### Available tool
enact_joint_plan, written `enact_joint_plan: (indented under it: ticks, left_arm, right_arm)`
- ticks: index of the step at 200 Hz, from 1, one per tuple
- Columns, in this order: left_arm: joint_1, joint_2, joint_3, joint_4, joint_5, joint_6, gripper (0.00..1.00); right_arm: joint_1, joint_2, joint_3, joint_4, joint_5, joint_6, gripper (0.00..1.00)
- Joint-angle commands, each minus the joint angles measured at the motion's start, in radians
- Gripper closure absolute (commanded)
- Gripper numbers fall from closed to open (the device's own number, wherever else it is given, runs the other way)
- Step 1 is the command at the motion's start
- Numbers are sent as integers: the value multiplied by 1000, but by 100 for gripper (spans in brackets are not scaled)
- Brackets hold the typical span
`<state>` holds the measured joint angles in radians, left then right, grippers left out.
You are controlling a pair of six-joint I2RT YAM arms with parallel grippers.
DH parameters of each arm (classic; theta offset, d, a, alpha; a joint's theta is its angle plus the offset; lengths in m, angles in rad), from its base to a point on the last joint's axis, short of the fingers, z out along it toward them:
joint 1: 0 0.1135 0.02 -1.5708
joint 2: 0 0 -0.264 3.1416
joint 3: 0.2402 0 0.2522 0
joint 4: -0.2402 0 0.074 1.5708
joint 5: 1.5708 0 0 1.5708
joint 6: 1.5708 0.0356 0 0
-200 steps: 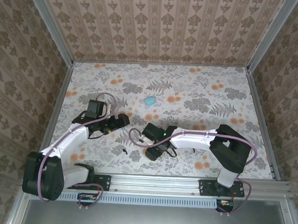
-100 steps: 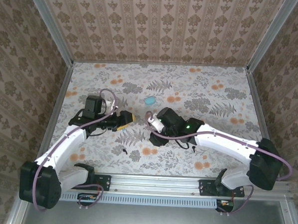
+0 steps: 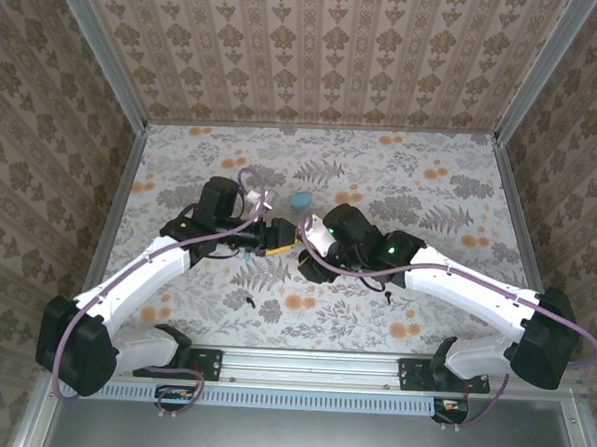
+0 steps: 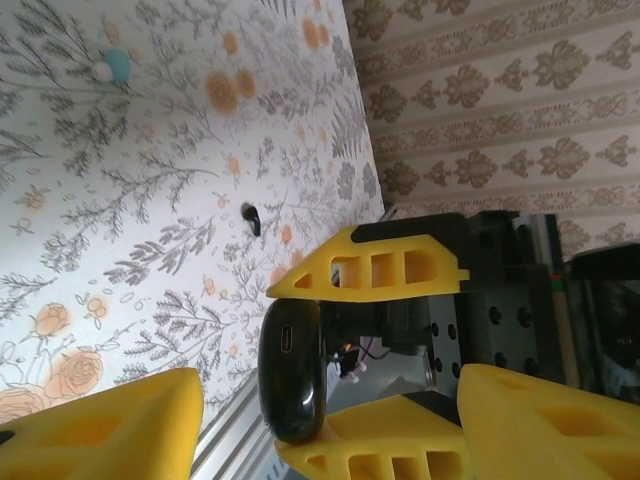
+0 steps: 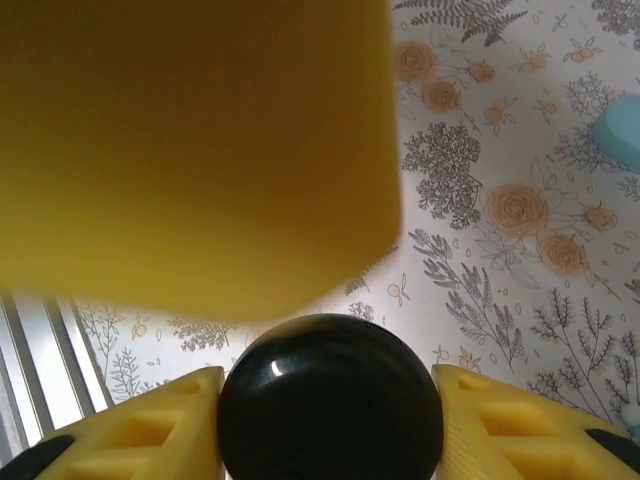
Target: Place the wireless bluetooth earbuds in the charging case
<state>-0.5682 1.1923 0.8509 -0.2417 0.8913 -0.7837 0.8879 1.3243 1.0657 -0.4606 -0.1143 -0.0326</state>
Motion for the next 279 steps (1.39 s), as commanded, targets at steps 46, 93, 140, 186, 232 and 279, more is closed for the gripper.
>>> enact_joint_plan:
  ticks: [46,93,140,186,232,279]
  left_arm:
    - [-78,95,50,22,51,-22,38]
    - [-78,108,51,52,68,-52,68]
    - [-66,93,55,52,16,-62,93]
    - [41,-8,-73,304,-92,-174,100]
    - [107,-107,-169,588,-193,-256,100]
    - [107,-139,-145,736,-213,-277,100]
  right_arm:
    - [-20,-59,11,49,-23,6,60]
    - [-61,-86,-25,88,-54,37,60]
    - [-76,-101,-22,97,-69,73,48]
    - [-152,-179,-32,148,-116,291,32]
    - [-237,-215,-41,234,-163,623,33]
    - [-255,-166,-45,459,-268,875,36]
